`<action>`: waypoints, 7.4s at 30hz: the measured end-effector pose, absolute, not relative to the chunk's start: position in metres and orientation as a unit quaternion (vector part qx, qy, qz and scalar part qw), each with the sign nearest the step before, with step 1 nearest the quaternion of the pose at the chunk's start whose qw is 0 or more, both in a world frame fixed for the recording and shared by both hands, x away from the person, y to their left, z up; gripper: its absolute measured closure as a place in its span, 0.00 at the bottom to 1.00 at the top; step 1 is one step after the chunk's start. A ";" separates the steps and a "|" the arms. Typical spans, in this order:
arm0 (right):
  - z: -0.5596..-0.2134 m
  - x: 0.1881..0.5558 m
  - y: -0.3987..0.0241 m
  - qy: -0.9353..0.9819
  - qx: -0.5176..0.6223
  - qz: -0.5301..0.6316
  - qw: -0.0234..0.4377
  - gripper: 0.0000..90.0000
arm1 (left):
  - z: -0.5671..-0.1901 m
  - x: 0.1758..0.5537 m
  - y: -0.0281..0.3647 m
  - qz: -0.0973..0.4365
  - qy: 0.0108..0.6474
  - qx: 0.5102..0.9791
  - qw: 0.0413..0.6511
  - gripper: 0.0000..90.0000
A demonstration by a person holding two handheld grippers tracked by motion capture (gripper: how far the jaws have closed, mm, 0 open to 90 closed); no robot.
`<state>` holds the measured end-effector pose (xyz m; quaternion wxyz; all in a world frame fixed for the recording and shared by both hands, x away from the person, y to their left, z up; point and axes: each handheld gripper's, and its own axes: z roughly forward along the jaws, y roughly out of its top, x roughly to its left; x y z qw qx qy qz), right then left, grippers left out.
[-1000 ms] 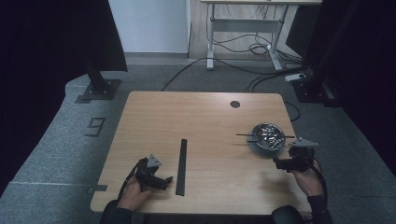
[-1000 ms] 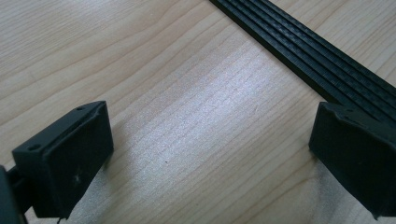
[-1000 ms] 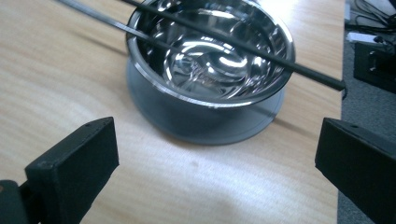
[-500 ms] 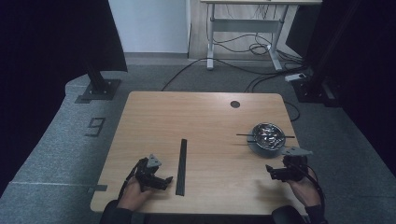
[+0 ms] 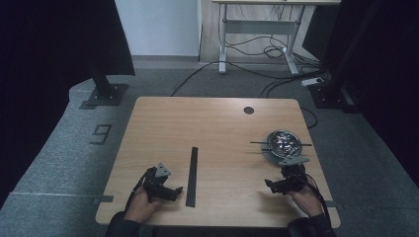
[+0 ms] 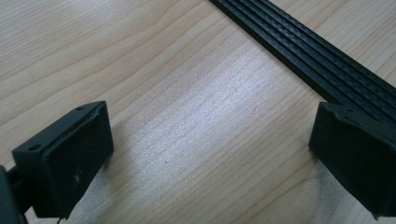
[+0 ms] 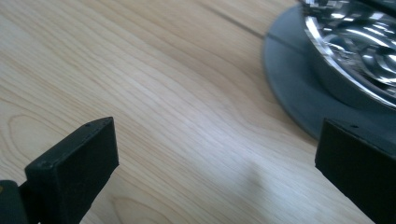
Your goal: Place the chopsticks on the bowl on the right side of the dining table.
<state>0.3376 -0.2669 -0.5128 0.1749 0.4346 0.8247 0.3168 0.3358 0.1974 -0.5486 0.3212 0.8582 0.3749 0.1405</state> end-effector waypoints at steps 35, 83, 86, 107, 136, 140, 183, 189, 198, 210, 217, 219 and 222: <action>-0.522 0.371 -0.184 0.864 0.368 0.313 0.143 0.00 | -0.549 0.336 0.198 0.140 0.376 0.858 0.322 0.00; -0.525 0.408 -0.075 0.890 0.322 0.301 0.115 0.00 | -0.549 0.336 0.197 0.142 0.378 0.857 0.322 0.00; -0.525 0.408 -0.068 0.891 0.320 0.303 0.114 0.00 | -0.549 0.336 0.197 0.142 0.378 0.857 0.321 0.00; -0.532 0.415 -0.028 0.892 0.305 0.306 0.132 0.00 | -0.549 0.336 0.196 0.142 0.378 0.856 0.321 0.00; -0.539 0.419 -0.019 0.897 0.309 0.281 0.143 0.00 | -0.548 0.336 0.196 0.142 0.377 0.858 0.320 0.00; -0.539 0.419 -0.022 0.898 0.308 0.277 0.144 0.00 | -0.549 0.336 0.196 0.142 0.377 0.857 0.320 0.00; -0.543 0.410 -0.090 0.882 0.344 0.288 0.147 0.00 | -0.549 0.336 0.196 0.142 0.377 0.857 0.321 0.00; -0.543 0.413 -0.105 0.876 0.357 0.284 0.155 0.00 | -0.549 0.336 0.196 0.142 0.377 0.857 0.321 0.00; -0.543 0.410 -0.122 0.872 0.368 0.281 0.159 0.00 | -0.549 0.336 0.196 0.142 0.377 0.857 0.321 0.00; -0.542 0.402 -0.151 0.868 0.379 0.273 0.166 0.00 | -0.548 0.336 0.196 0.142 0.376 0.858 0.320 0.00; -0.541 0.394 -0.170 0.866 0.385 0.265 0.179 0.00 | -0.548 0.336 0.196 0.142 0.376 0.858 0.320 0.00; -0.541 0.392 -0.172 0.866 0.385 0.263 0.181 0.00 | -0.548 0.336 0.196 0.142 0.376 0.858 0.320 0.00; -0.540 0.388 -0.179 0.866 0.387 0.256 0.188 0.00 | -0.549 0.336 0.196 0.142 0.377 0.857 0.321 0.00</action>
